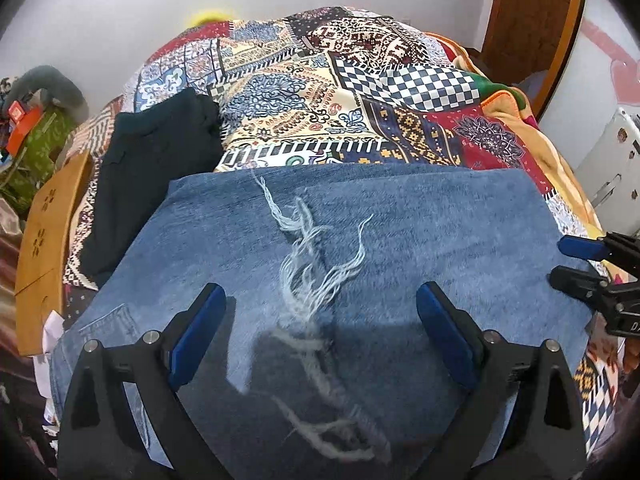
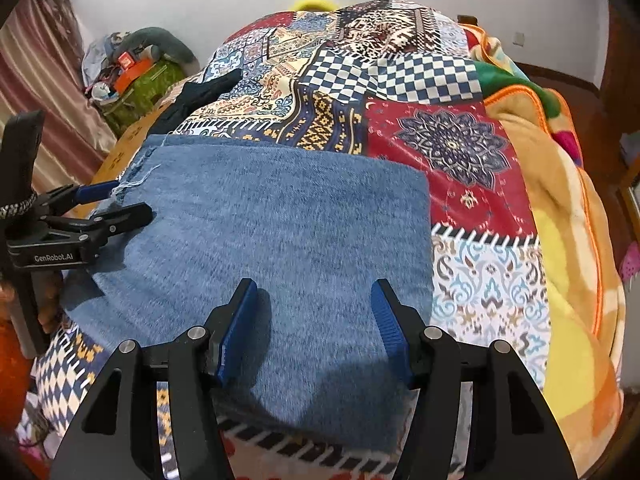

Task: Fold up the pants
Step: 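Open the right gripper and press the folded jeans flat with both tools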

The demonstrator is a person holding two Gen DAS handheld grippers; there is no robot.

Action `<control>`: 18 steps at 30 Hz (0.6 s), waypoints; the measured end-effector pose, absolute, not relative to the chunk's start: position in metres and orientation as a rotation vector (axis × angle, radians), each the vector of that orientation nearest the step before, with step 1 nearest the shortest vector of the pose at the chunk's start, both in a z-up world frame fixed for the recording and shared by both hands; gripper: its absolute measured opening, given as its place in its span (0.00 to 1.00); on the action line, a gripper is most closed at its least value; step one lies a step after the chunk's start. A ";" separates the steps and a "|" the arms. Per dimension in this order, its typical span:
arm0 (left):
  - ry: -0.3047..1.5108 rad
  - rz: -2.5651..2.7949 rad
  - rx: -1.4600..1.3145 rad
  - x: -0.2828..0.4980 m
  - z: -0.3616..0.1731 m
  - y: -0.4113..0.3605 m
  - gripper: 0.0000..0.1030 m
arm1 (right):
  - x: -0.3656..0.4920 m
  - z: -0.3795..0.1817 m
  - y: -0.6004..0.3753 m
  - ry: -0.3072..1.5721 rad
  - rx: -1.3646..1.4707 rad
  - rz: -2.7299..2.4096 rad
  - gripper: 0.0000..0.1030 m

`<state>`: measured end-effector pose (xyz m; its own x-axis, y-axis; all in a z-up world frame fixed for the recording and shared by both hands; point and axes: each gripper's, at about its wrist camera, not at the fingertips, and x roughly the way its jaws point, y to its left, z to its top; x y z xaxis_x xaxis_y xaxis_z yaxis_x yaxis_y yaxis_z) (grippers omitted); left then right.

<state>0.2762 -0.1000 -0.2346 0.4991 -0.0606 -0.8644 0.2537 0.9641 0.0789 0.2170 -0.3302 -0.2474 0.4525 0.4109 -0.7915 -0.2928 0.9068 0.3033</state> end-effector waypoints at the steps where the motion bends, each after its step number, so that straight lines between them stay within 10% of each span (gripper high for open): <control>1: 1.024 -0.187 0.211 0.272 -0.234 -0.099 0.95 | 0.214 -0.247 -0.331 1.007 0.132 0.433 0.53; 18: 0.947 -0.145 0.079 0.226 -0.205 -0.035 0.94 | 0.200 -0.211 -0.320 0.958 0.052 0.408 0.53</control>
<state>0.2259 -0.0352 -0.2048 0.5752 -0.0889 -0.8132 0.1578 0.9875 0.0037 0.1995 -0.3201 -0.2106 0.5050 0.3607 -0.7841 -0.3155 0.9228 0.2213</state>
